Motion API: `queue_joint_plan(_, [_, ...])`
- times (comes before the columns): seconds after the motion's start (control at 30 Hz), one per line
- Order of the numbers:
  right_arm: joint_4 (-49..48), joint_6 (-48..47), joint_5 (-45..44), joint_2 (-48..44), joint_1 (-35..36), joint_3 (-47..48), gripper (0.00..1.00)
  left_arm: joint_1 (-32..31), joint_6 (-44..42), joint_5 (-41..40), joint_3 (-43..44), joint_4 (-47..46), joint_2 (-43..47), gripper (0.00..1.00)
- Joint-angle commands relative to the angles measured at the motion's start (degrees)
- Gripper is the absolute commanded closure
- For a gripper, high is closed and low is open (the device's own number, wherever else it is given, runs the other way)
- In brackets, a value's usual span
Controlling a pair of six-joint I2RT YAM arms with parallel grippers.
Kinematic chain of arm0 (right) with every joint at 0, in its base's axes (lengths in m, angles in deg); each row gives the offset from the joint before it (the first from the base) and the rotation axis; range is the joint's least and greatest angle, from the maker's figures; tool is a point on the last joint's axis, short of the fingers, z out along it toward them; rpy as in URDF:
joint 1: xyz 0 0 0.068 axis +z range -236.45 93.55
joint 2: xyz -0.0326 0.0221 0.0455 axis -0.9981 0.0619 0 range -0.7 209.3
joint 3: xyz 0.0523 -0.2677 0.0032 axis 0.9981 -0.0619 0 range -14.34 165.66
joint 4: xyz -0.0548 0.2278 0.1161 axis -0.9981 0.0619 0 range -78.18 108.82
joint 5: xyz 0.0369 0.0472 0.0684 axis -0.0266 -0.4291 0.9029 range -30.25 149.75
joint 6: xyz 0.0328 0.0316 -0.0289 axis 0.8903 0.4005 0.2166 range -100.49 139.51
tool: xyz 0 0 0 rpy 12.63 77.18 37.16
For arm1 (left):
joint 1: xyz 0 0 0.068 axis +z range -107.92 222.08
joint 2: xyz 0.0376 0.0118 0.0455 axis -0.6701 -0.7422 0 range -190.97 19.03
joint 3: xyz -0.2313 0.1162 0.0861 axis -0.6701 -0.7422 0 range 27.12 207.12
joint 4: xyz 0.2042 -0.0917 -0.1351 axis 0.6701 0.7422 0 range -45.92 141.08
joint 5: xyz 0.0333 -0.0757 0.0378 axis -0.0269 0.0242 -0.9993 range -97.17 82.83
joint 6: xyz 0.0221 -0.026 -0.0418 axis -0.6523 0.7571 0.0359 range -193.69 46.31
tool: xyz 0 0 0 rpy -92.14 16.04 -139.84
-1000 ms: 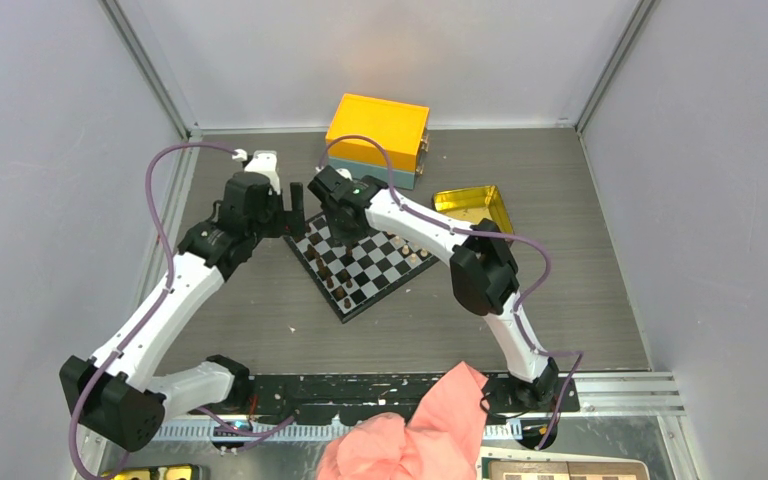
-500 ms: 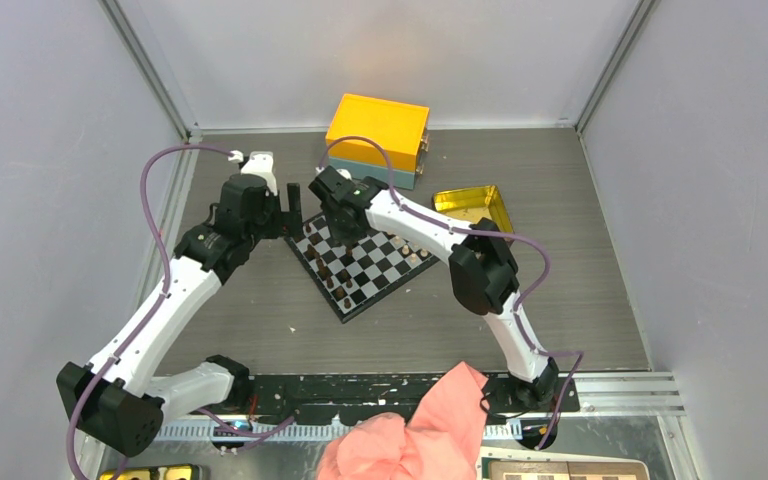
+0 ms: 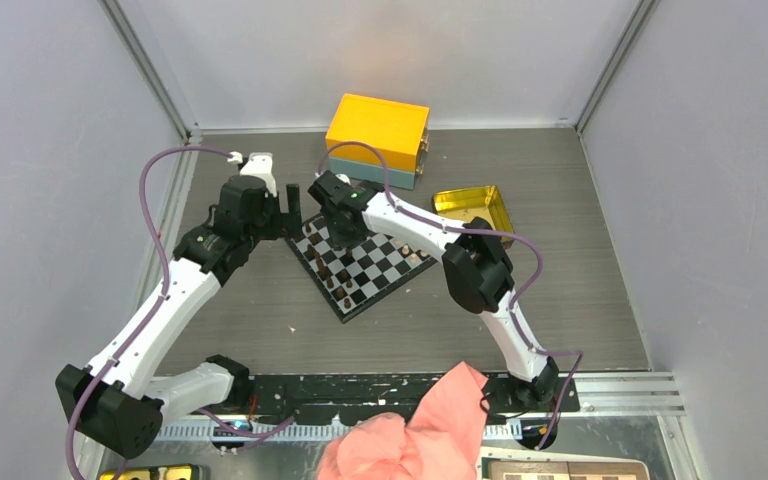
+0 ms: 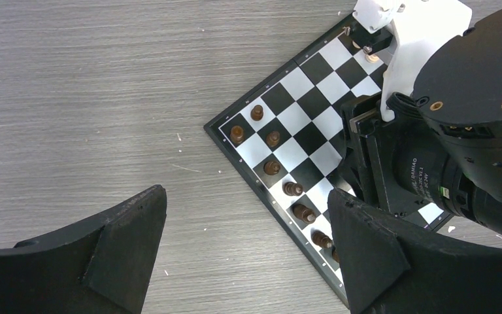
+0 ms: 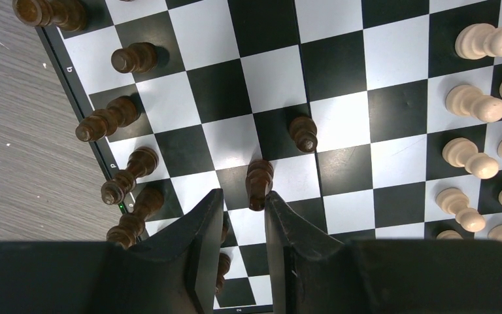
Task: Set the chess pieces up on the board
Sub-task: Pick up the chess piece from the chessboard.
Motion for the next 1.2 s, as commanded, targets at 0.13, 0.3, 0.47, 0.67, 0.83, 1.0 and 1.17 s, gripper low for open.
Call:
queue_joint_plan(0.13, [-1.5, -0.9, 0.3, -0.1, 0.1, 0.4, 0.65, 0.4, 0.2, -0.7, -0.3, -1.8, 1.3, 0.07])
queue_joint_plan(0.3, [-1.5, -0.6, 0.2, 0.1, 0.0, -0.2, 0.71, 0.4, 0.2, -0.7, -0.7, -2.0, 1.4, 0.07])
queue_joint_plan(0.47, [-1.5, -0.3, -0.4, 0.0, -0.1, -0.9, 0.82, 0.3, 0.3, -0.5, -1.1, -2.2, 1.5, 0.07])
queue_joint_plan(0.67, [-1.4, -0.2, -1.0, -0.6, -0.1, -1.4, 0.99, 0.4, 0.3, -0.7, -1.1, -2.2, 1.7, 0.07])
queue_joint_plan(0.83, [-1.7, -0.6, -1.5, -2.3, -0.1, -1.8, 0.99, 0.4, -0.2, -1.3, -0.6, -1.9, 2.0, 0.07])
queue_joint_plan(1.0, [-2.1, -1.2, -2.5, -5.2, 0.1, -2.6, 0.99, 0.4, -0.5, -1.9, 0.0, -1.0, 2.6, 0.07])
queue_joint_plan(1.17, [-2.2, -1.5, -3.4, -7.7, 1.0, -3.3, 0.99, 0.4, -0.3, -2.4, 0.4, -0.4, 3.8, 0.07])
